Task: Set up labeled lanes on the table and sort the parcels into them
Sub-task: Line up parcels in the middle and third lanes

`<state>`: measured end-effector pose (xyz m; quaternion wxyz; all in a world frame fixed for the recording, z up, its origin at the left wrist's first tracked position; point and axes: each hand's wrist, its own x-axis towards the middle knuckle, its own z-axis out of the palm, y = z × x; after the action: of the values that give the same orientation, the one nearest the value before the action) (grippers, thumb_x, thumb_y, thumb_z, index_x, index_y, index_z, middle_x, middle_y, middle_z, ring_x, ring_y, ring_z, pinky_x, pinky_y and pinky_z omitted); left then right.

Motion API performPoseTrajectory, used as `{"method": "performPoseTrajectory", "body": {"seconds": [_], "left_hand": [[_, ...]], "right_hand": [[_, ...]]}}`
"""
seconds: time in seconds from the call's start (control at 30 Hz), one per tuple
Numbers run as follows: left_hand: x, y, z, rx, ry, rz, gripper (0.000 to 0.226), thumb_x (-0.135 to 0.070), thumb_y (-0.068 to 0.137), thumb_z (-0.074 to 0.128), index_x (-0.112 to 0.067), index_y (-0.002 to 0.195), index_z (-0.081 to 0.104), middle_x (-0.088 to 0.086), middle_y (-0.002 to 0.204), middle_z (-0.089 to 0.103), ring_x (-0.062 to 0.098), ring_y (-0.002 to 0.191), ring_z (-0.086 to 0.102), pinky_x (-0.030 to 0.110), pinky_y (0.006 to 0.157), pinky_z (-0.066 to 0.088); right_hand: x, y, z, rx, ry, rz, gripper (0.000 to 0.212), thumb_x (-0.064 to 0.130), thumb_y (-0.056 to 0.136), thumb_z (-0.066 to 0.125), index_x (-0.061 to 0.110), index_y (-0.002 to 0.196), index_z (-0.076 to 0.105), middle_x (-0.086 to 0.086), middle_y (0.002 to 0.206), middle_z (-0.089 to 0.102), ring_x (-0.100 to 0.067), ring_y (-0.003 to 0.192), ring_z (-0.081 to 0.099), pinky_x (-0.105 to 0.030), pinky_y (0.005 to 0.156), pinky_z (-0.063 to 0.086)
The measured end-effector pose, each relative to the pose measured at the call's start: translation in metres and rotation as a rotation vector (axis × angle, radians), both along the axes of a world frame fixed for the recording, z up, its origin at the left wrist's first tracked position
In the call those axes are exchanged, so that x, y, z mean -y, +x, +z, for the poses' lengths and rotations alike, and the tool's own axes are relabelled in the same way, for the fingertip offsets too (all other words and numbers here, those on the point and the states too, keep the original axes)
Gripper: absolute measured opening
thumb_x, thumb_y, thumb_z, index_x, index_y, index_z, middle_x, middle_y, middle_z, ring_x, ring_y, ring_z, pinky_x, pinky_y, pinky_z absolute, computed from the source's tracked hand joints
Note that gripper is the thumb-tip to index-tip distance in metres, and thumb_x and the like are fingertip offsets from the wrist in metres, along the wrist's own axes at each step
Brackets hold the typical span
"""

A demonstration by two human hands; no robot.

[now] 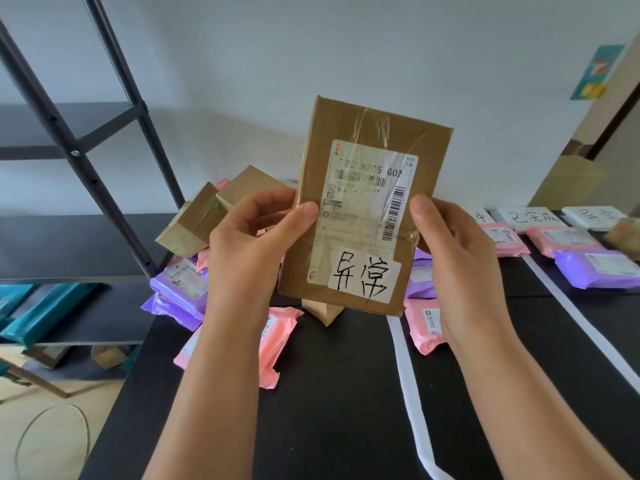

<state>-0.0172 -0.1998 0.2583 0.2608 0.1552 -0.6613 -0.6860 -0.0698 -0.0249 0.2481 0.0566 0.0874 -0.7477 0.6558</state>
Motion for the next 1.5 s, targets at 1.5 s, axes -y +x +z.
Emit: {"method": "performPoseTrajectory", "body": {"seconds": [1.5], "left_hand": [[-0.535,-0.011,-0.102,0.458,-0.16,-0.813,0.018,-0.041,0.09,0.066,-0.031,0.105,0.069,-0.012,0.097,0.072,0.002,0.08,0.068,0.016,0.06,0.044]], "right_hand": [[-0.533,0.125,-0.093,0.382,0.152,-0.653,0.081,0.045,0.088,0.068,0.039,0.154,0.021,0.028,0.12,0.047,-0.002,0.08,0.07,-0.028,0.067,0.06]]}}
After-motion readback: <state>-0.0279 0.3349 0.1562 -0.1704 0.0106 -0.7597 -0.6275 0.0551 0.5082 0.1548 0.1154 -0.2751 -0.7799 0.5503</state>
